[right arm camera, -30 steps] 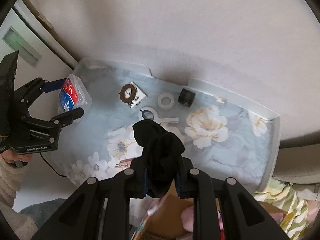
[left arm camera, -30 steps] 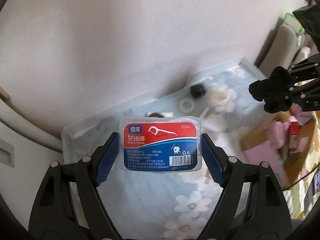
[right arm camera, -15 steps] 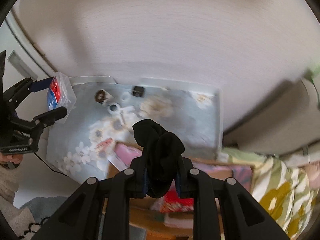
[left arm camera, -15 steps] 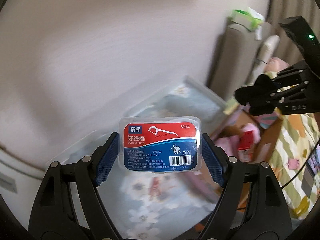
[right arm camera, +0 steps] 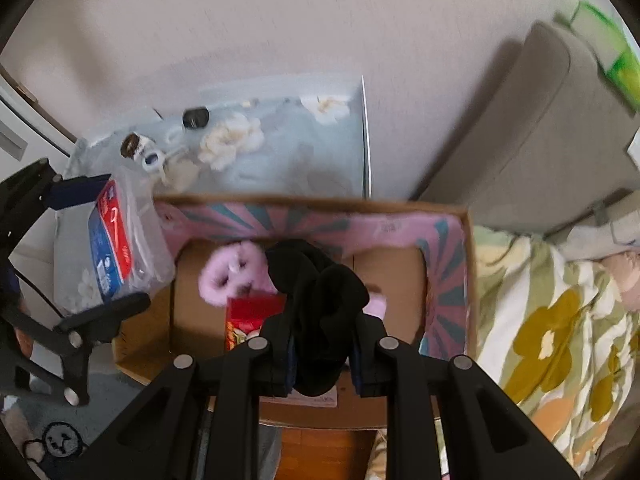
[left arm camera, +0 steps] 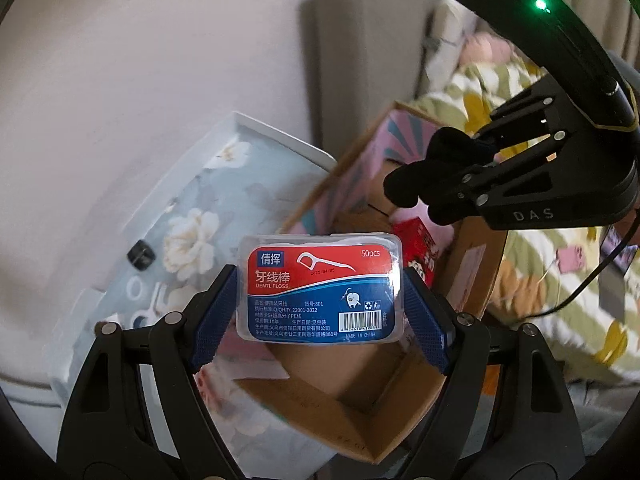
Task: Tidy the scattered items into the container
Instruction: 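Carry the floss box and black band over the cardboard box, then open both tools to drop the floss box and black band into the box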
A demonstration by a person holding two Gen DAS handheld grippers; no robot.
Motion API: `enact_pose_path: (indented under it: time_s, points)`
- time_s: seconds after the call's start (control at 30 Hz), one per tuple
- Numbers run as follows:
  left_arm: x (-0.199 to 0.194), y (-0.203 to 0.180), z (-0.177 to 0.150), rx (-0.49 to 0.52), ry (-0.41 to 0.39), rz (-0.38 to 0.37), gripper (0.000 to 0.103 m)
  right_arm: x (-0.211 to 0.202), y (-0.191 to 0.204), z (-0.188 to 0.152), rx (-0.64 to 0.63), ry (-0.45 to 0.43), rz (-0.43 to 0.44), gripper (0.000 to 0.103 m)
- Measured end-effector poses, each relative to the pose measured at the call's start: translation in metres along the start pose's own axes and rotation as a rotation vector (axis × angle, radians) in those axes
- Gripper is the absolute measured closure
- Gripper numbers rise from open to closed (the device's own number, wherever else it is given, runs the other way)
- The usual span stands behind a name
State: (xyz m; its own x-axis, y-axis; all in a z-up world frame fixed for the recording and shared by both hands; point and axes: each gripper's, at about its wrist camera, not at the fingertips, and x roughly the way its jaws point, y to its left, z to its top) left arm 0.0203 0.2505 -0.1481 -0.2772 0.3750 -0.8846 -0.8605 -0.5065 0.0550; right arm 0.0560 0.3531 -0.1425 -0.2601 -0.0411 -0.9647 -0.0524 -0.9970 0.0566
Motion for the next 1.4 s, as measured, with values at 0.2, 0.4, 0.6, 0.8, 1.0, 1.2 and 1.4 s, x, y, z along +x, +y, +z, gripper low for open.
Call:
enact_pose_path:
  time_s: [0.2,0.4,0.6,0.8,1.0,1.2,1.4]
  points:
    - [0.025,-0.010,-0.002,0.013,0.053,0.004,0.025,0.016,-0.015,-0.013,0.020,0.022,0.002,0.084]
    - [0.034,-0.008,-0.003,0.002,0.074,0.006,0.025,0.021,-0.022,-0.010,0.027,0.026,0.008,0.084]
    - [0.038,-0.005,-0.002,-0.015,0.100,-0.029,0.013,0.021,-0.026,-0.005,0.055,0.004,0.062,0.072]
    - [0.030,-0.015,-0.003,0.058,0.086,0.026,0.005,0.008,-0.018,-0.001,0.023,-0.050,0.036,0.036]
    - [0.014,-0.017,-0.002,0.085,0.044,0.056,0.005,0.000,-0.016,0.003,0.044,-0.074,0.036,0.036]
    - [0.004,-0.004,-0.003,0.046,0.026,0.044,0.004,-0.009,-0.011,0.003,0.066,-0.097,0.047,0.036]
    - [-0.007,0.006,-0.007,0.025,0.005,0.043,0.004,-0.022,-0.005,0.002,0.073,-0.122,0.028,0.036]
